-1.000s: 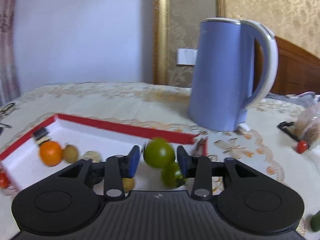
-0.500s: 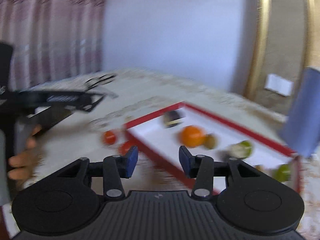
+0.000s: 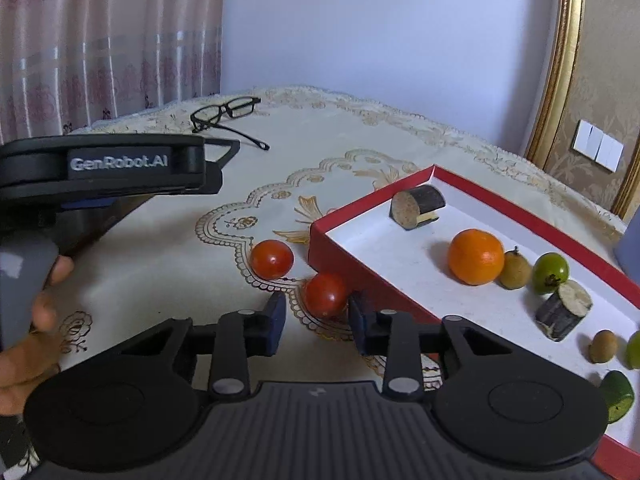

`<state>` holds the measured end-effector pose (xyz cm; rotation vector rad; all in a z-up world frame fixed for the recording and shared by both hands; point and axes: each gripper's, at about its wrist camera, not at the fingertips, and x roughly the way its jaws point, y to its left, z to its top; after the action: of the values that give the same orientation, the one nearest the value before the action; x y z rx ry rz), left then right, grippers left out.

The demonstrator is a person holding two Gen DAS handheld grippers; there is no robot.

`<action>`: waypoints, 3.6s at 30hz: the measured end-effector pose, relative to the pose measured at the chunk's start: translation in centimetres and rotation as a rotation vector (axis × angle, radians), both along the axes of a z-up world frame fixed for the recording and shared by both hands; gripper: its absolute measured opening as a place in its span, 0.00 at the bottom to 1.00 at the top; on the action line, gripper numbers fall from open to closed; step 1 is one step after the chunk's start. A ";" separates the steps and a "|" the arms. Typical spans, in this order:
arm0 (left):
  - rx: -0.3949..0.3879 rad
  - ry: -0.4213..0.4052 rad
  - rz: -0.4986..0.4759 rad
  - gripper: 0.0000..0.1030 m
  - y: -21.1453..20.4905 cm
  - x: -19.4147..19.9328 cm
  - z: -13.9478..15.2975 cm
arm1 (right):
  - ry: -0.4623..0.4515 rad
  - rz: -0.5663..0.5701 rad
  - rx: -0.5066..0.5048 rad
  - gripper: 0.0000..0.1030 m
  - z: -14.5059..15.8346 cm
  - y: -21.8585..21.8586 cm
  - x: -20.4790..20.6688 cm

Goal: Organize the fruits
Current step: 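Grasp a red cherry tomato with the left tool while the right tool grasps another red cherry tomato, then release the red tomato into the tray with the left tool while the right tool carries its tomato, then lower the red cherry tomato into the tray and open the right tool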

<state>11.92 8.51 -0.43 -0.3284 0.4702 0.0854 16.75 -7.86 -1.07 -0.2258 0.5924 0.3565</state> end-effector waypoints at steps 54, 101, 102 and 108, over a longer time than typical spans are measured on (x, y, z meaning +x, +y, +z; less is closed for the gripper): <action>0.309 -0.138 -0.740 0.22 -12.6 -2.2 6.1 | -0.299 -0.329 0.278 0.22 3.3 -19.4 -16.7; 0.310 -0.040 -0.427 0.88 -14.6 -1.8 1.1 | -0.251 -0.362 0.320 0.22 2.9 -21.7 -14.5; 0.304 -0.039 -0.418 0.88 -14.3 -2.0 0.9 | -0.247 -0.358 0.316 0.22 2.9 -21.5 -14.2; 0.293 -0.057 -0.357 0.91 -13.4 -2.6 0.3 | -0.230 -0.346 0.271 0.22 3.3 -20.5 -12.1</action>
<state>9.32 -4.87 -0.15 0.0435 0.4465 -0.2009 4.70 -28.39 2.25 0.0965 0.3424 0.0706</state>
